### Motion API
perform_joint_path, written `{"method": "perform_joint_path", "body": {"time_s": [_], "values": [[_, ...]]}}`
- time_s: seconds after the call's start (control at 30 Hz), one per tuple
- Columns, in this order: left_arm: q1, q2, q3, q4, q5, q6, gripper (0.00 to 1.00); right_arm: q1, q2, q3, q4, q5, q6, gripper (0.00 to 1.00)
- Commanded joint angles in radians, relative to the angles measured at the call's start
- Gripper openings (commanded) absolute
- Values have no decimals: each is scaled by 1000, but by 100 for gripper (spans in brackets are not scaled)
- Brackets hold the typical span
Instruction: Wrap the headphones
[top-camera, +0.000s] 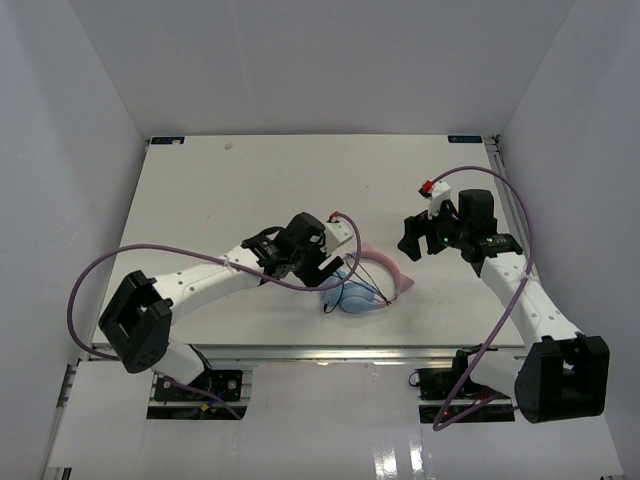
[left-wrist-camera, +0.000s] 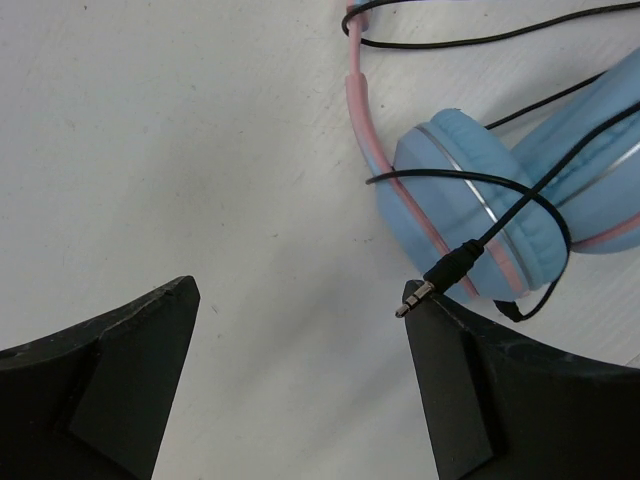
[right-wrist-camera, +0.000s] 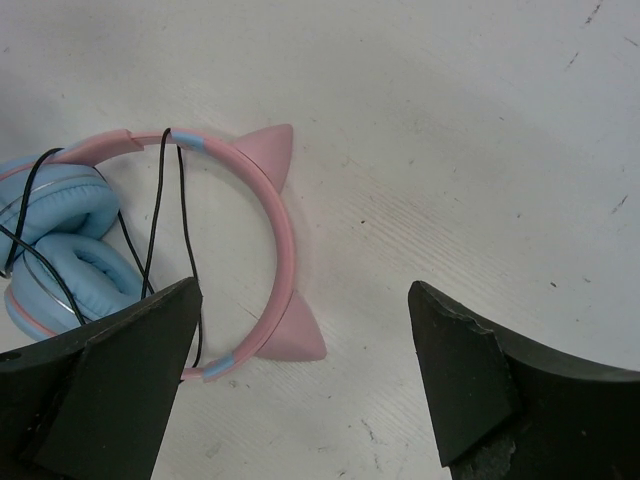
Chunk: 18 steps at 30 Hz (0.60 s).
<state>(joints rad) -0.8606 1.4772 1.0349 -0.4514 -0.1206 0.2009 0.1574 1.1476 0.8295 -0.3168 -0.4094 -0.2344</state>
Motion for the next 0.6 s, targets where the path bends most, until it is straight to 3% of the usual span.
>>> {"method": "perform_joint_path", "body": {"time_s": [0.0, 0.3, 0.57], "values": [[27, 55, 45, 4, 113, -26, 95, -1, 1, 24, -23, -25, 24, 90], [145, 218, 182, -84, 192, -49, 98, -1, -24, 0, -23, -27, -6, 90], [256, 225, 222, -136, 314, -81, 98, -2, -43, -10, -16, -21, -10, 90]]}}
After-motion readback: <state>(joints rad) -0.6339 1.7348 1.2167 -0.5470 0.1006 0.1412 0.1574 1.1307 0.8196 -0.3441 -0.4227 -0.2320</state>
